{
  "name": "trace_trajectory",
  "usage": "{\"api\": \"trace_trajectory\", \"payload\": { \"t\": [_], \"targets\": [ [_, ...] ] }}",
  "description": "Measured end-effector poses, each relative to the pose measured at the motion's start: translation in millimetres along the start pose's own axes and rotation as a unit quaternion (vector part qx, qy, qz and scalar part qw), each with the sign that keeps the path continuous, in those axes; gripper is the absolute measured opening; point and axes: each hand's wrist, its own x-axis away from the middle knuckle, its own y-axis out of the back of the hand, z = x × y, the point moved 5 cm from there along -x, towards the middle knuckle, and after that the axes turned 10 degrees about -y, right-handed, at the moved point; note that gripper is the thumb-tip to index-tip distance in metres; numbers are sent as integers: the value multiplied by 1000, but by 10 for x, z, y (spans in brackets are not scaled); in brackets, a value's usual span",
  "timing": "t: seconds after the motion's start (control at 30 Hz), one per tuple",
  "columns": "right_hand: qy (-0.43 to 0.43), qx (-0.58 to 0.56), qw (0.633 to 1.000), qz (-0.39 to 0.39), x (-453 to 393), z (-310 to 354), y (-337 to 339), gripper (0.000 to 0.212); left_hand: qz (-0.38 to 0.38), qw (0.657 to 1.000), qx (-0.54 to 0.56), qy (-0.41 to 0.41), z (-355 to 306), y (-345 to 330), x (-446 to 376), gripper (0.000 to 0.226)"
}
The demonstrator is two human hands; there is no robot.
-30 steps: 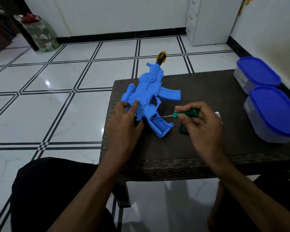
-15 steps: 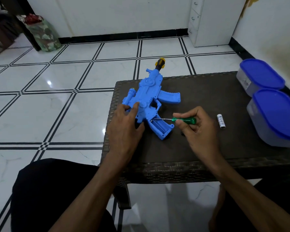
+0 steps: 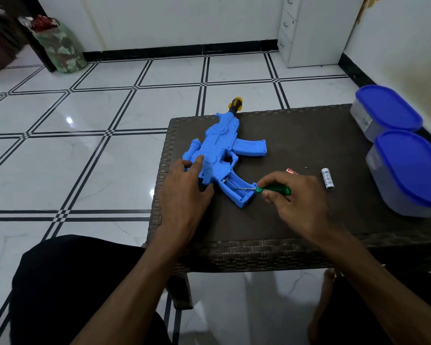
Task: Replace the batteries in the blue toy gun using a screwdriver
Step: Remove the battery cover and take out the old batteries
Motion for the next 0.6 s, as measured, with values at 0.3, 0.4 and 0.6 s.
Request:
{"api": "trace_trajectory", "payload": {
  "t": [0.3,0.4,0.6],
  "targets": [
    [-75,-158,984,-37,-21,-180,19,14,16,1000,8,7,44,-44,10,61],
    [-108,-222,967,-59,-35,-153,26,16,-4,1000,12,4,28,-30,36,51],
    [-134,-256,956,-56,-81,-69,-98,13,-97,991,91,-32,-114,116,-24,24]
  ]
}}
